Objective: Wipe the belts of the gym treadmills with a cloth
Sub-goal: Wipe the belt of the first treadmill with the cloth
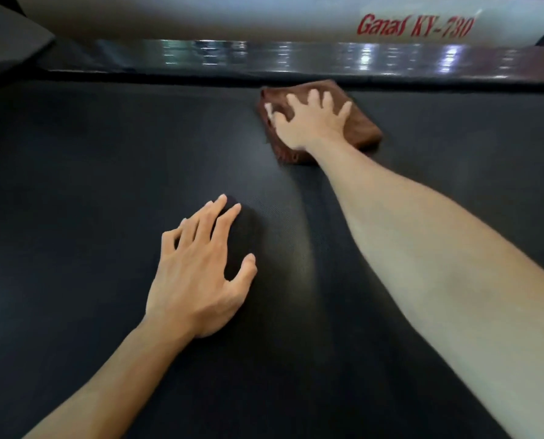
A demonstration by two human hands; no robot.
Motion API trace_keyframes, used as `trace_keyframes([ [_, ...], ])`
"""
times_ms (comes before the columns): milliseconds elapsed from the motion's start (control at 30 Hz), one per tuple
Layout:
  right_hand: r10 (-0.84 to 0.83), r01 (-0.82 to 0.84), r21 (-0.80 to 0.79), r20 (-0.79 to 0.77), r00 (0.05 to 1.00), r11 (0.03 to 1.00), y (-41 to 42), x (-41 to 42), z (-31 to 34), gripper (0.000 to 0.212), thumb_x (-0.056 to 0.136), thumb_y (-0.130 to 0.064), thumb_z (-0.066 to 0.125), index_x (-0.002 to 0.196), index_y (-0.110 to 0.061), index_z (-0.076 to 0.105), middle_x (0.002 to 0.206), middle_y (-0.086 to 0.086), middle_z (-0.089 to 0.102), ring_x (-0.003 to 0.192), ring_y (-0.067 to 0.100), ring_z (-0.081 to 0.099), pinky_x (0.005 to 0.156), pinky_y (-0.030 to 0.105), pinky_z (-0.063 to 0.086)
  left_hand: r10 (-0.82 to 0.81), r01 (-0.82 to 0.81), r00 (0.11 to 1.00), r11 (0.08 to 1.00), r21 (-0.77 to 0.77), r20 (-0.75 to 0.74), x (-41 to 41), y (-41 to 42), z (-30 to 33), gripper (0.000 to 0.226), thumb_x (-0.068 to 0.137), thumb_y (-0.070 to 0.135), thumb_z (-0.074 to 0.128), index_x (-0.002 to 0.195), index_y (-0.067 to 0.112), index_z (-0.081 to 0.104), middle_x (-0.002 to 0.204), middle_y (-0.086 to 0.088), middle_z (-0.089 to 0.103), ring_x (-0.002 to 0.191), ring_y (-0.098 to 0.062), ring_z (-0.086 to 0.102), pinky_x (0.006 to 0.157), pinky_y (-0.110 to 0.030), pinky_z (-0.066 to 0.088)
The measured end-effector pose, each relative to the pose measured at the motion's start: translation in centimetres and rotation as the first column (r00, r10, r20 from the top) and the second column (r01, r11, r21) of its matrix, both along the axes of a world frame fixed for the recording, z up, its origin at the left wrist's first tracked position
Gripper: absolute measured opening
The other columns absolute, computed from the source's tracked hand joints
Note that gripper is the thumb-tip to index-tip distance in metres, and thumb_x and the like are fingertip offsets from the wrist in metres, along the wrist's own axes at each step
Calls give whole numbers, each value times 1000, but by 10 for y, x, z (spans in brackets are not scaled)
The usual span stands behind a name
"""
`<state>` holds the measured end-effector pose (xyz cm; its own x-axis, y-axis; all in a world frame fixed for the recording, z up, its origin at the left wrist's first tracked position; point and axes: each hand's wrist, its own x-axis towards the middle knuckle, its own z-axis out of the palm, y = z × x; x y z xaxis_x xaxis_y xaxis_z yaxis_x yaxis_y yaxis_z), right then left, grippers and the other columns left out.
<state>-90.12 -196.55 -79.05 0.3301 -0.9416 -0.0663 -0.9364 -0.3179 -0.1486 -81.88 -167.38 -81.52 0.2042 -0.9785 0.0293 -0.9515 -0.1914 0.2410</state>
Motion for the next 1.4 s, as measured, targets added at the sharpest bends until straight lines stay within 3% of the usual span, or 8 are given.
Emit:
trace_keyframes([
  [133, 323, -322, -30, 25, 946, 946, 56, -31, -9, 65, 102, -70, 22, 162, -47, 20, 175, 0, 6, 161, 25, -1, 125, 61, -6, 7, -7, 1000, 1000, 15, 11, 0, 1, 0, 82, 88, 70, 13, 162, 34, 12, 170, 14, 2, 156, -6, 2, 125, -41, 16],
  [233, 150, -148, -70, 22, 988, 986, 78, -99, -20, 69, 98, -75, 19, 161, -50, 18, 175, -3, 4, 161, 23, -1, 126, 58, -5, 6, -6, 1000, 1000, 4, 21, -1, -1, 1, 82, 88, 69, 14, 162, 32, 15, 170, 13, 6, 156, -6, 4, 124, -41, 16],
  [367, -171, 171, 10, 22, 985, 985, 23, -130, -4, 73, 98, -75, 19, 164, -42, 17, 175, 5, 1, 161, 30, -4, 125, 63, -7, 13, -13, 1000, 1000, 0, 14, -3, -1, 0, 82, 88, 68, 16, 161, 31, 18, 170, 14, 9, 156, -6, 6, 123, -39, 14],
  [600, 234, -233, -37, 18, 972, 972, 76, -139, -10, 67, 100, -75, 22, 162, -50, 16, 175, -3, 4, 161, 21, -2, 127, 56, -6, 19, -19, 1000, 1000, 5, 21, -4, -2, 2, 86, 85, 70, 15, 161, 31, 18, 170, 11, 10, 156, -10, 10, 122, -43, 18],
  [800, -119, 119, 22, 8, 993, 993, 40, -141, -3, 73, 98, -76, 21, 164, -44, 16, 175, 3, 2, 161, 27, -4, 125, 61, -7, 28, -28, 999, 1000, 2, 23, -6, -1, 0, 83, 86, 69, 17, 160, 31, 22, 169, 13, 12, 155, -10, 12, 121, -41, 17],
  [1000, 167, -166, -52, 19, 986, 985, 118, -168, -13, 69, 100, -74, 18, 163, -47, 13, 175, -1, 2, 161, 24, -2, 127, 57, -3, 43, -43, 999, 999, 2, 14, -6, -1, 3, 85, 85, 70, 16, 160, 32, 22, 169, 13, 13, 155, -12, 14, 122, -43, 17],
  [1200, -53, 52, -30, -33, 998, 998, 100, -171, -2, 69, 101, -71, 21, 164, -41, 18, 174, 5, 6, 159, 36, 0, 125, 63, -1, 46, -46, 999, 999, -9, 17, -12, -3, 12, 81, 89, 63, 28, 160, 23, 29, 169, 3, 20, 154, -20, 20, 123, -44, 15],
  [1400, 48, -49, -27, -42, 998, 998, 169, -205, -10, 71, 102, -70, 16, 165, -40, 4, 175, 5, -6, 158, 40, -10, 125, 63, -8, -16, 16, 995, 1000, -2, 103, -32, -6, 22, 70, 101, 45, 42, 162, 15, 23, 170, -4, 17, 158, -17, 10, 128, -44, 5],
])
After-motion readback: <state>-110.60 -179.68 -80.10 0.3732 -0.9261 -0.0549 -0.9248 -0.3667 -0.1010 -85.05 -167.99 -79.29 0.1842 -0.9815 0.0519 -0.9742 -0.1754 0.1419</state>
